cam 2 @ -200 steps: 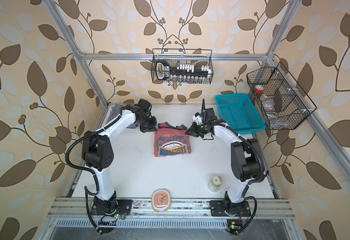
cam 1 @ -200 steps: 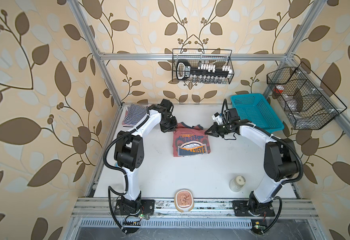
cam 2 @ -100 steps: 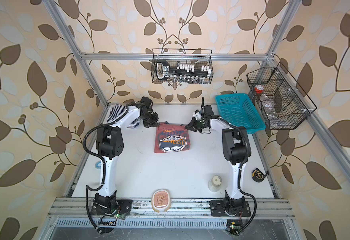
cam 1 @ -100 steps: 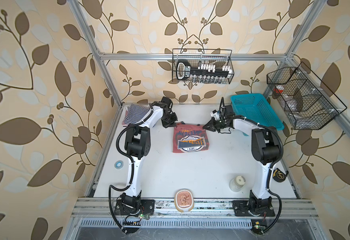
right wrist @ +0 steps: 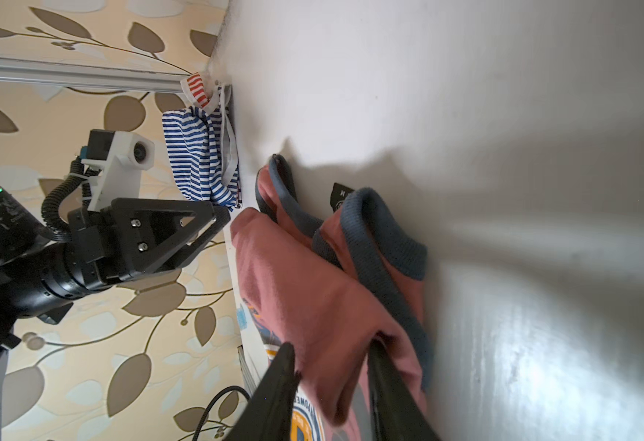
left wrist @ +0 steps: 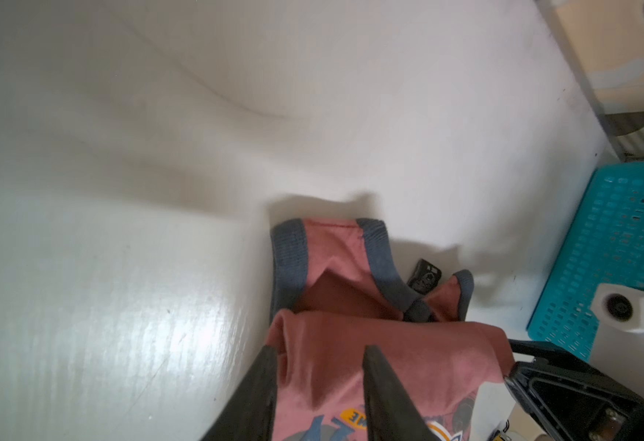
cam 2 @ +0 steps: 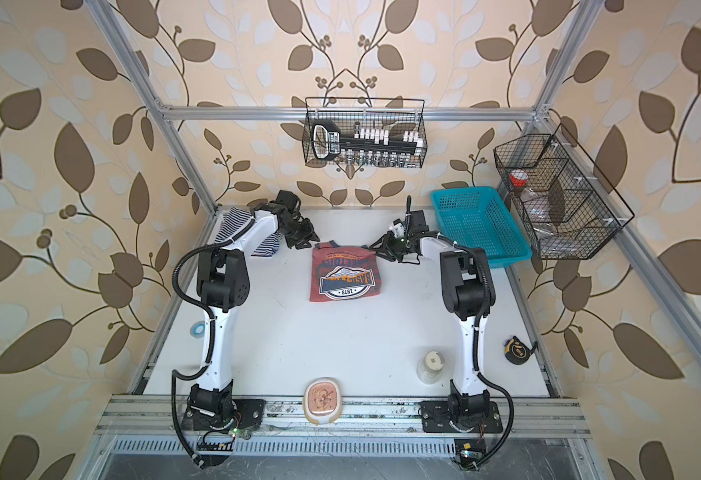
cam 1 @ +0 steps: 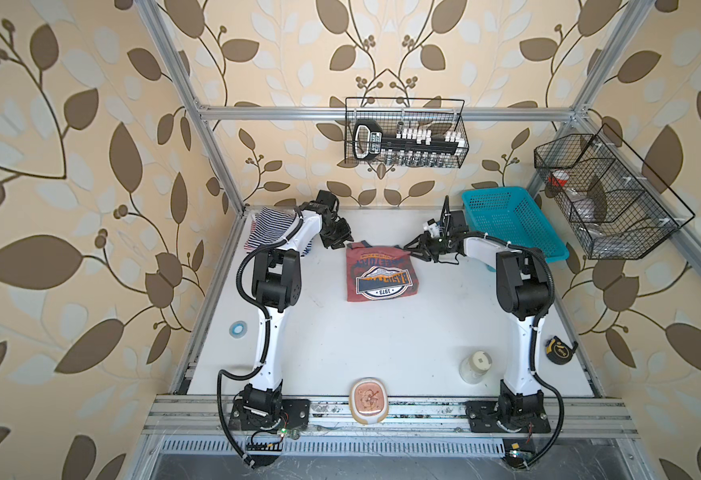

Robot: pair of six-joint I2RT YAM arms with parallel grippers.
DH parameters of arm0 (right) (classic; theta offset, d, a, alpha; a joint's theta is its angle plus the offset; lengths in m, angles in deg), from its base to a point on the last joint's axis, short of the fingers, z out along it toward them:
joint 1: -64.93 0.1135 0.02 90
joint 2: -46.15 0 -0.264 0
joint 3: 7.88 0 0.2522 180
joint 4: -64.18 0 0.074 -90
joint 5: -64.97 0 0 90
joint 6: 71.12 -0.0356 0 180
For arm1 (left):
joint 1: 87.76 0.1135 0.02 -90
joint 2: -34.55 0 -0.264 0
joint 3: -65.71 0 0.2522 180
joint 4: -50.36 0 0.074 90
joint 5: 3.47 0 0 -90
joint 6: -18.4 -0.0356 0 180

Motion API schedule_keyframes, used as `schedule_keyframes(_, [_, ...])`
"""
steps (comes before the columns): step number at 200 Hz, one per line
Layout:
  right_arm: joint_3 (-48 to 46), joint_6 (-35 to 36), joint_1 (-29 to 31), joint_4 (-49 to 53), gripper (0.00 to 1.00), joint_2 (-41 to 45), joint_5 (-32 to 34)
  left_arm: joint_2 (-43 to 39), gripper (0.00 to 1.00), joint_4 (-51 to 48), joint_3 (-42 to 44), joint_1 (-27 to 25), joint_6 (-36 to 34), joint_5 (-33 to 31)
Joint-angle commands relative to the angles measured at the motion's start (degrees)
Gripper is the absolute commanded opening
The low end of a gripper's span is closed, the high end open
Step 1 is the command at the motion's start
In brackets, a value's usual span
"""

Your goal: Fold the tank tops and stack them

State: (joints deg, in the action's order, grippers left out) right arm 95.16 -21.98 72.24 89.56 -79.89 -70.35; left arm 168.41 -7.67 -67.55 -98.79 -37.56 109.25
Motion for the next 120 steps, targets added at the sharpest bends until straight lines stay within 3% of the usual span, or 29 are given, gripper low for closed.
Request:
schedule_keyframes(1, [-1.4,-0.8,-0.8,-3.3,0.36,5.0,0.9,-2.7,0.48,2.6,-3.9,1.1,1.8,0.3])
schedule_keyframes(32, [-3.6,3.3,-1.1,0.9,0.4,11.6,5.1,-7.9,0.49,1.5,-2.9,1.2,2.1,-2.4])
schedule_keyframes(63, [-9.0,4.2,0.9,-0.4,0.38,18.3,5.7,-15.6,0.33,5.2,7.6,-2.8,2.1,-1.7])
schedule_keyframes(88, [-11.7,4.2,4.4,-1.1,0.27,19.1,4.8,-15.4,0.21,8.3,11.0,-7.4,3.2,3.6])
schedule_keyframes(120, [-14.0,3.5,8.2,-3.1,0.07,15.5,3.8,-8.6,0.15,8.3,8.1,-10.8,4.1,7.2])
